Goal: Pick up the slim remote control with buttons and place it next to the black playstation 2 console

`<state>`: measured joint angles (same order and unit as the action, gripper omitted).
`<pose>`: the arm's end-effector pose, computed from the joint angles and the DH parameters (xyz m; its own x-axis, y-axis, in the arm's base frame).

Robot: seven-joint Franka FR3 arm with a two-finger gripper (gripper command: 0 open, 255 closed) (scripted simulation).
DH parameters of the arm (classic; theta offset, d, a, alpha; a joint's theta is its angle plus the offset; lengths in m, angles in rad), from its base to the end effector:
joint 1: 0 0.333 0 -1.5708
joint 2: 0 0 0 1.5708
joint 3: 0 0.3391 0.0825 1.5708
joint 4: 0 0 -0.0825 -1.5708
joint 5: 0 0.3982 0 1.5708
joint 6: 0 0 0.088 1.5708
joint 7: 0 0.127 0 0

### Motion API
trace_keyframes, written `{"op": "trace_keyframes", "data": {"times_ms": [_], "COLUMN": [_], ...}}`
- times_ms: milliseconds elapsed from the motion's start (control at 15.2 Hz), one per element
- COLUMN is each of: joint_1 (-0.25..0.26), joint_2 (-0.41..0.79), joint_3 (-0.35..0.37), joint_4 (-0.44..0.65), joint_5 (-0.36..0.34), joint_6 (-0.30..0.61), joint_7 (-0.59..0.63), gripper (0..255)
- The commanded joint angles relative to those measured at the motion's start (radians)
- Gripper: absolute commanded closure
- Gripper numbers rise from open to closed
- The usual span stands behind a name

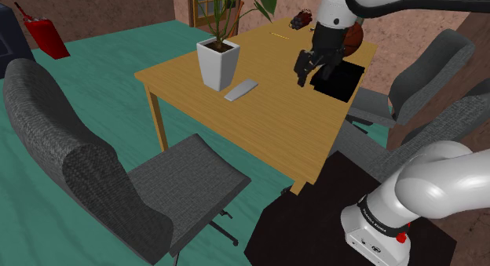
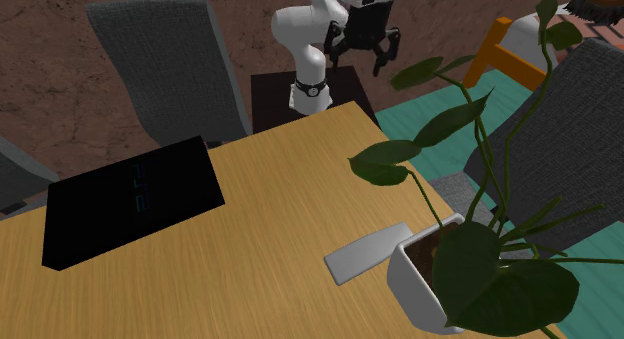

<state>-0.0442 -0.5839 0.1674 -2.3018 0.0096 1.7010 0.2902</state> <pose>0.3714 0.0572 0.5527 0.9807 -0.1954 0.0014 -0.1948 -0.9771 0.0856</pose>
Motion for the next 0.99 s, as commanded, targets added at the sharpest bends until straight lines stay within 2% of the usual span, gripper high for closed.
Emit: {"op": "trace_keyframes", "data": {"times_ms": [0,396,924], "joint_1": [-0.016,-0.064,-0.101], "joint_2": [0.068,0.285,0.595], "joint_3": [0.031,0.102,0.138], "joint_4": [0.021,0.112,0.305], "joint_5": [0.013,0.013,-0.052], "joint_6": [0.048,0.175,0.288], "joint_7": [0.090,0.341,0.665], "gripper": [0,0,0]}}
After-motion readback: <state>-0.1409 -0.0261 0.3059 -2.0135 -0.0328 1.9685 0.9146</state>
